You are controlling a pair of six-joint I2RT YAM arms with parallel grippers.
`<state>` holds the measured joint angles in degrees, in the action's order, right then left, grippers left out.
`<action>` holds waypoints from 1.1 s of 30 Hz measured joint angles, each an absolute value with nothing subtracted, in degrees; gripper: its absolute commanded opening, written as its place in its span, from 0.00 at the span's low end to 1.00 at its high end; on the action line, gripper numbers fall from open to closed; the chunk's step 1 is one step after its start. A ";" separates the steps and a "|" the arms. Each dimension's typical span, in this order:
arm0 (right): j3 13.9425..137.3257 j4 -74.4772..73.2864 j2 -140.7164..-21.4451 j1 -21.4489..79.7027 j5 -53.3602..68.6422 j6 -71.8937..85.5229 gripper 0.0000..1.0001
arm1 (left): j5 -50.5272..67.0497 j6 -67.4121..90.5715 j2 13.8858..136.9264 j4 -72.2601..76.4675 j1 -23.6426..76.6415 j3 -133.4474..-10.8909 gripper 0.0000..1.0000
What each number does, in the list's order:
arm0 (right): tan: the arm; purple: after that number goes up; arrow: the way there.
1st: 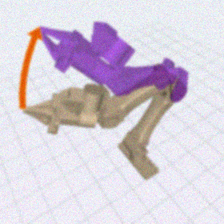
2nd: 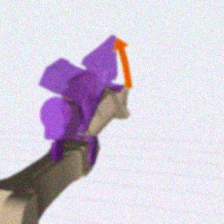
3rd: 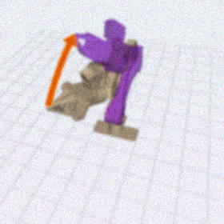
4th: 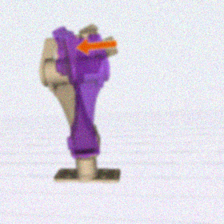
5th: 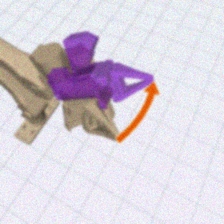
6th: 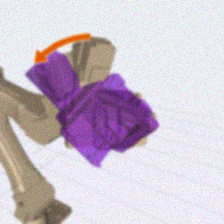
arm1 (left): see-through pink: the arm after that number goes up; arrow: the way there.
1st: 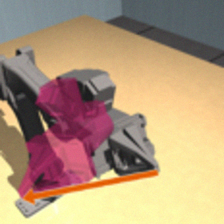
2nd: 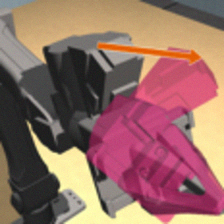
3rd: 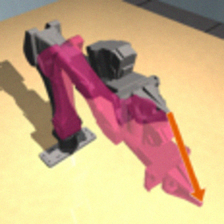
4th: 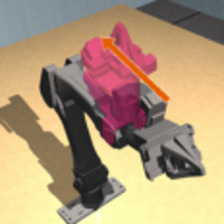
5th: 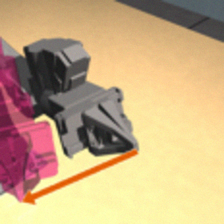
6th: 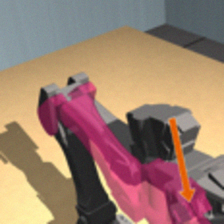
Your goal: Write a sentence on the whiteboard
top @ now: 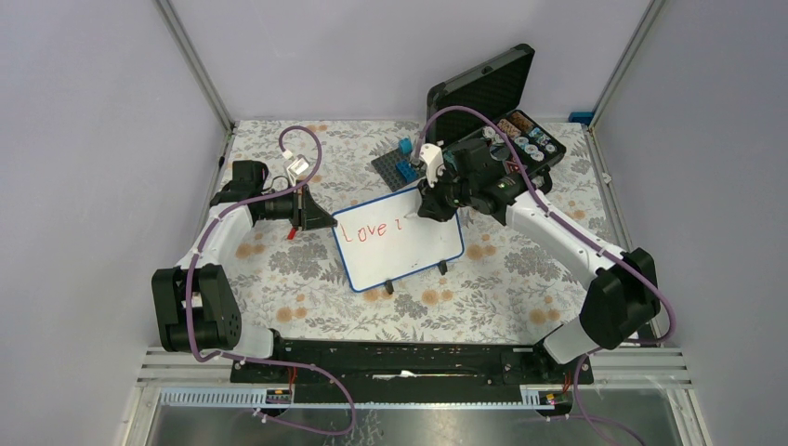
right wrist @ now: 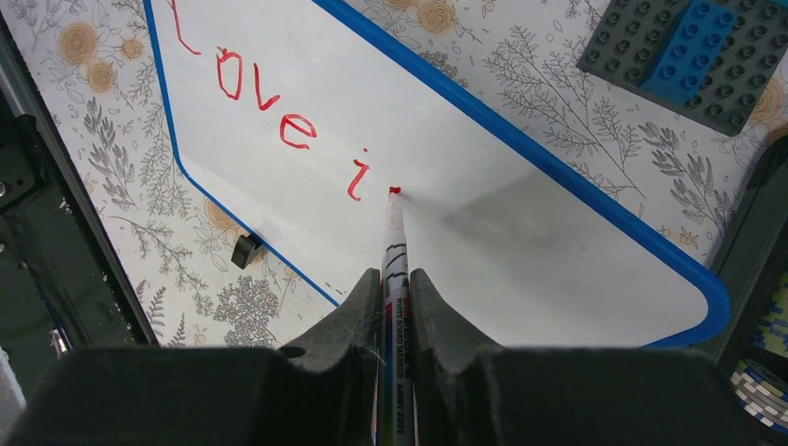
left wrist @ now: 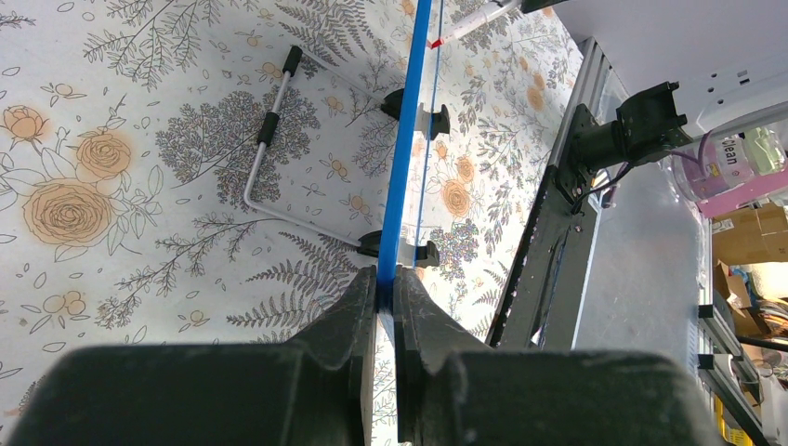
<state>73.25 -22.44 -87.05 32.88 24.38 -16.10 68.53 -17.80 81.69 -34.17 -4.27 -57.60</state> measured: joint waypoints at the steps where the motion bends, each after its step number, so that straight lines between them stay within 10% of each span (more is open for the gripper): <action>1: 73.30 -22.41 -87.15 32.88 24.58 -16.08 0.00 | 68.53 -17.80 81.69 -34.17 -4.27 -57.60 0.00; 33: 71.88 -22.11 -87.64 33.67 25.41 -16.91 0.00 | 68.23 -17.80 81.69 -34.17 -4.27 -57.60 0.00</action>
<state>71.88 -22.11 -87.64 33.67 25.41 -16.91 68.23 -17.80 81.69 -34.17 -4.27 -57.60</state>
